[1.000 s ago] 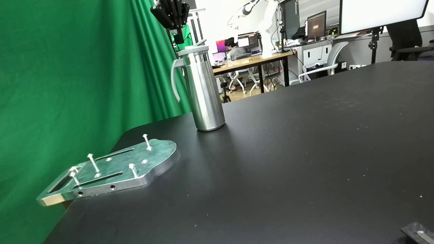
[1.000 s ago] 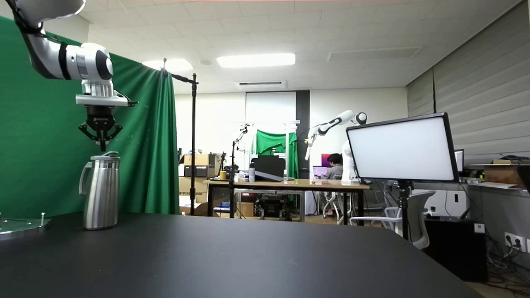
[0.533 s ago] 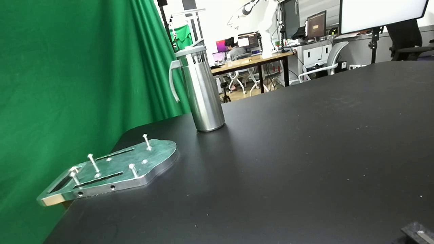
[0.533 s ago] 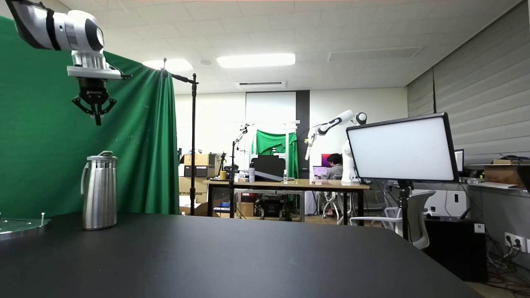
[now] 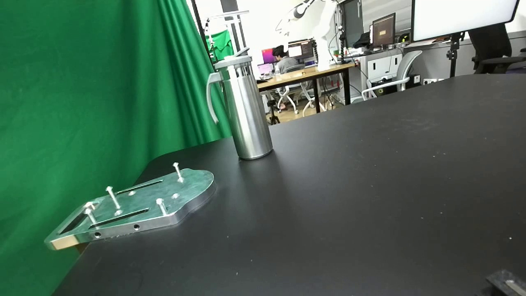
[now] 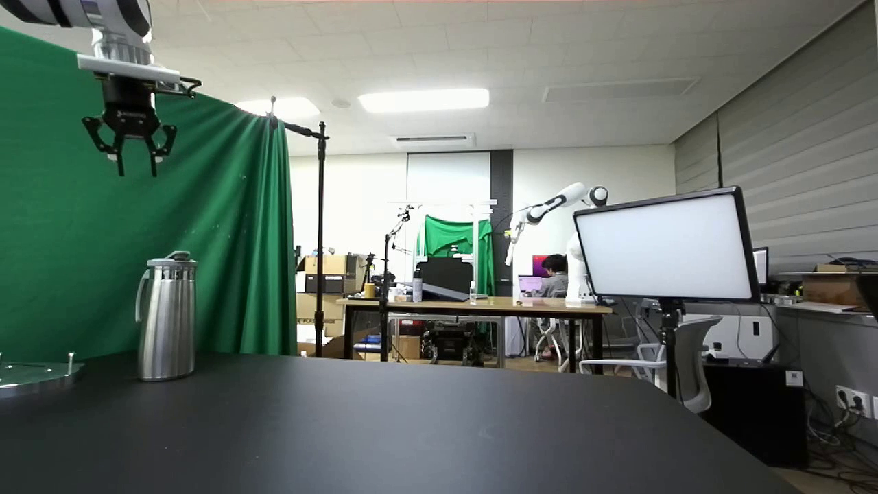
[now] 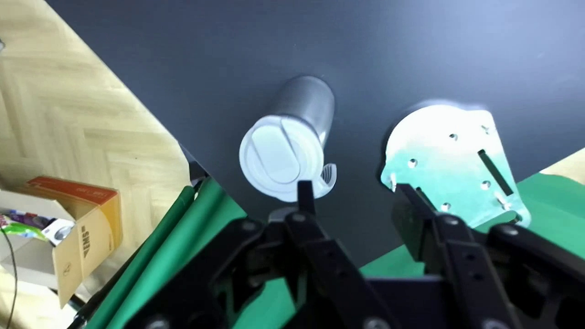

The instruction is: Press down on the lid of the flask

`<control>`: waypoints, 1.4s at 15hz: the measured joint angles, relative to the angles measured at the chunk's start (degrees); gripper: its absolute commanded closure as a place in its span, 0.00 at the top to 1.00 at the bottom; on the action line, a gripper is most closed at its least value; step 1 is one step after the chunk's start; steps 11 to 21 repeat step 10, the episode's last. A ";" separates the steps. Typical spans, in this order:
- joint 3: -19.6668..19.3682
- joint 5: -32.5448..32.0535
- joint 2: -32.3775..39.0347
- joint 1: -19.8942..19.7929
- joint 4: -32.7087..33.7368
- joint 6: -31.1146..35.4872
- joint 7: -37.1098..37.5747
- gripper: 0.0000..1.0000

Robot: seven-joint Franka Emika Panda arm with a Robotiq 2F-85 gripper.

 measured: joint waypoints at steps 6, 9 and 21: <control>2.34 4.83 -8.52 -1.72 -8.62 -8.69 -0.14 0.94; 2.84 4.83 -9.07 -1.93 -9.20 -8.68 -0.15 1.00; 2.87 4.81 -8.76 -1.97 -9.20 -8.64 -0.15 1.00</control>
